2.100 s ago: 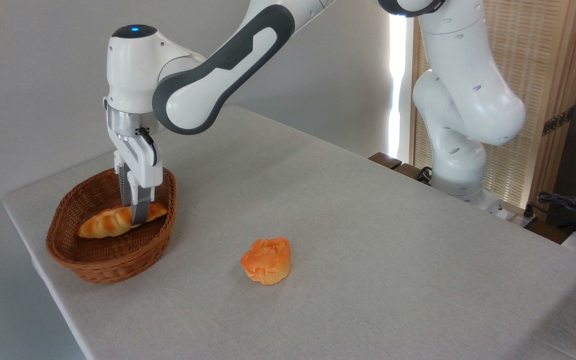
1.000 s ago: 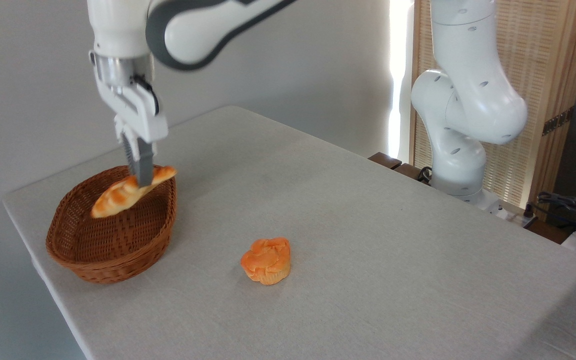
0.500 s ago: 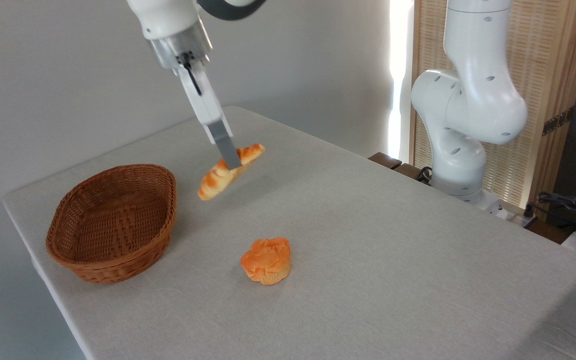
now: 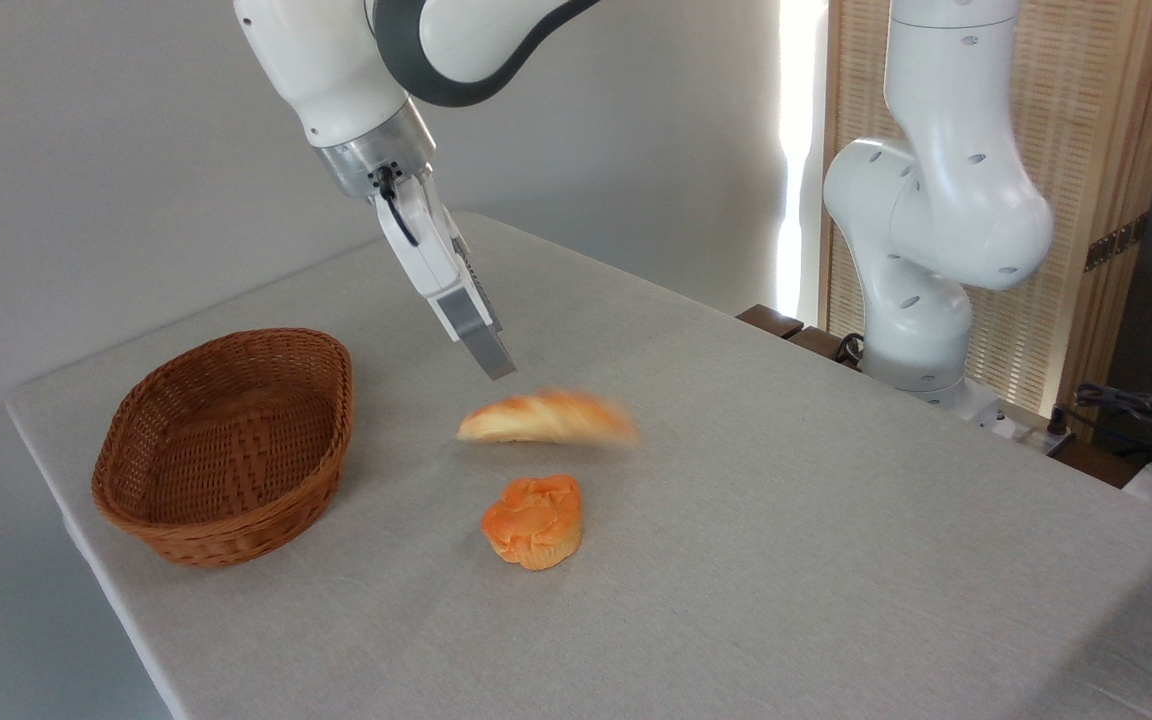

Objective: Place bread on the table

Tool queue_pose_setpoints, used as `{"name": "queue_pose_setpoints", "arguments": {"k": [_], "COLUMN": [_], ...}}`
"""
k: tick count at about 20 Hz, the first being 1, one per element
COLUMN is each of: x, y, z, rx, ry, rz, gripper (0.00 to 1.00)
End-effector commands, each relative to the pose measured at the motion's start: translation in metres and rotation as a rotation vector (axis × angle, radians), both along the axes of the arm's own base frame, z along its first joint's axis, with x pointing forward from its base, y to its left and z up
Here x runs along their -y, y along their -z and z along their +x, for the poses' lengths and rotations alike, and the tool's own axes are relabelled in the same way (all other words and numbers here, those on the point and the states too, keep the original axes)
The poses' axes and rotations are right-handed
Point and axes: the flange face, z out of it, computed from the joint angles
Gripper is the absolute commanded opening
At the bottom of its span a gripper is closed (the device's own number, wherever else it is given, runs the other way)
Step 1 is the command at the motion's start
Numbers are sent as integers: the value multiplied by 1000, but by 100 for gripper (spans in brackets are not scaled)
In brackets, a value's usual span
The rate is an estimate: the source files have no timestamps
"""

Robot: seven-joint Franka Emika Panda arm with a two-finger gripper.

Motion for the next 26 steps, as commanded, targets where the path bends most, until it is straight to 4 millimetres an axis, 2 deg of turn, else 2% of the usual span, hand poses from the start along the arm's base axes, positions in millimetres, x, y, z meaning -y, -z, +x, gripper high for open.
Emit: {"name": "queue_pose_setpoints", "arguments": {"k": [1, 3, 5, 9, 11, 15, 17, 18, 22, 24, 26], "x": [1, 1, 1, -14, -41, -75, -94, -111, -153, -164, -165], "y": [0, -1, -12, -63, -80, -113, -121, -127, -133, -134, -133], "z": [0, 0, 2, 21, 34, 52, 56, 60, 61, 58, 55], "rx": [4, 5, 30, 139, 175, 286, 302, 315, 317, 294, 272], "ry": [12, 15, 11, -22, -74, -146, -210, -271, -394, -419, -422], "rz": [-14, -15, -22, -45, -63, -93, -88, -85, -73, -92, -96], "gripper": [100, 100, 100, 100, 100, 100, 100, 100, 100, 100, 100]}}
